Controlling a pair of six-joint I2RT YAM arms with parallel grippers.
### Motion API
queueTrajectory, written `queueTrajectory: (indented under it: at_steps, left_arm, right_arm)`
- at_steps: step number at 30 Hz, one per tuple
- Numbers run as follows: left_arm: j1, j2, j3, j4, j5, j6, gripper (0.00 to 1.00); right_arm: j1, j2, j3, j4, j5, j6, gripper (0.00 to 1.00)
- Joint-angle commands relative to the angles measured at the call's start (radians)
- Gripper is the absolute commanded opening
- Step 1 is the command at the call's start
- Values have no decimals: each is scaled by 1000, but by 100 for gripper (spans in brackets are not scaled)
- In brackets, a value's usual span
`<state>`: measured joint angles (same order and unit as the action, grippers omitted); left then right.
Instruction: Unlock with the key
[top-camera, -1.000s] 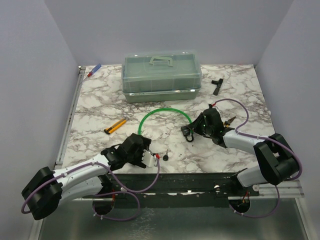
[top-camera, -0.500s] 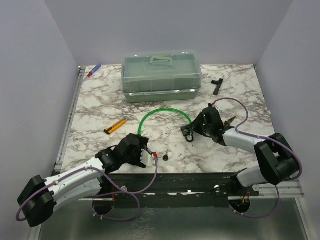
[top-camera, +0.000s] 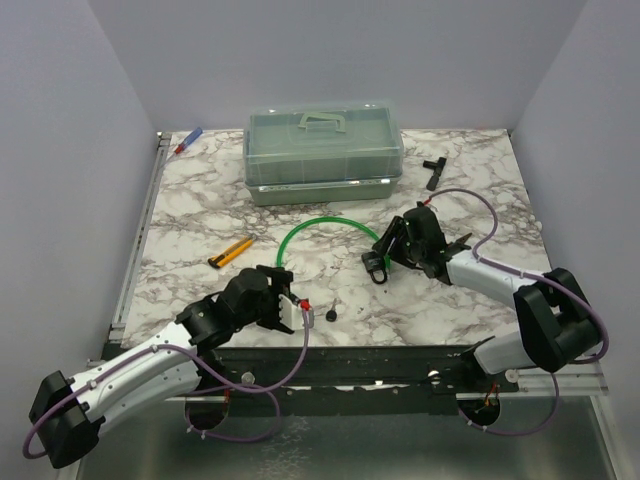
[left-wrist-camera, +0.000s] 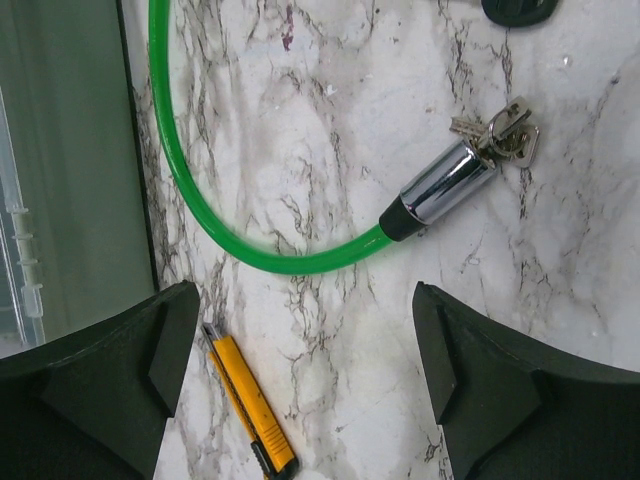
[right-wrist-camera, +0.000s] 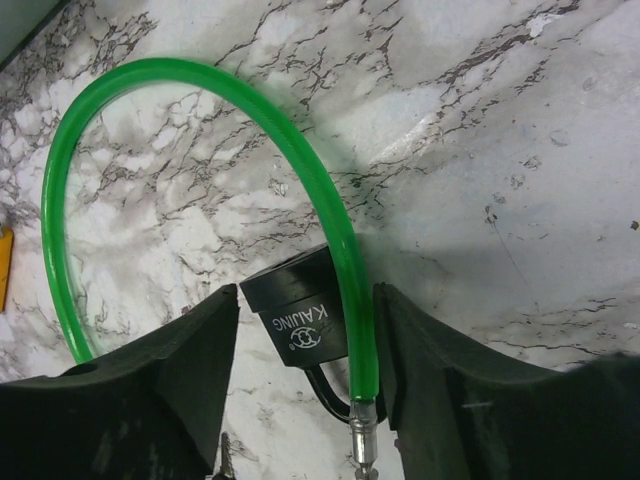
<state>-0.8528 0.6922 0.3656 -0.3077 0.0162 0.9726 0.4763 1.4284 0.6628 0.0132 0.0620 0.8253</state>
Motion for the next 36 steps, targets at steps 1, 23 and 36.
queueTrajectory:
  at_steps: [1,23,36]
  left_arm:
    - [11,-25,68,-47,122,-93,91]
    - [33,-20,212,81,238,-569,75]
    - [36,302,542,-91,82,-1113,66]
  right_arm:
    - [-6,-42,53,-84,51,-31,65]
    - [-4,-172,152,-275,106,-58,88]
    - [13,-182,169,-401,36,-42,85]
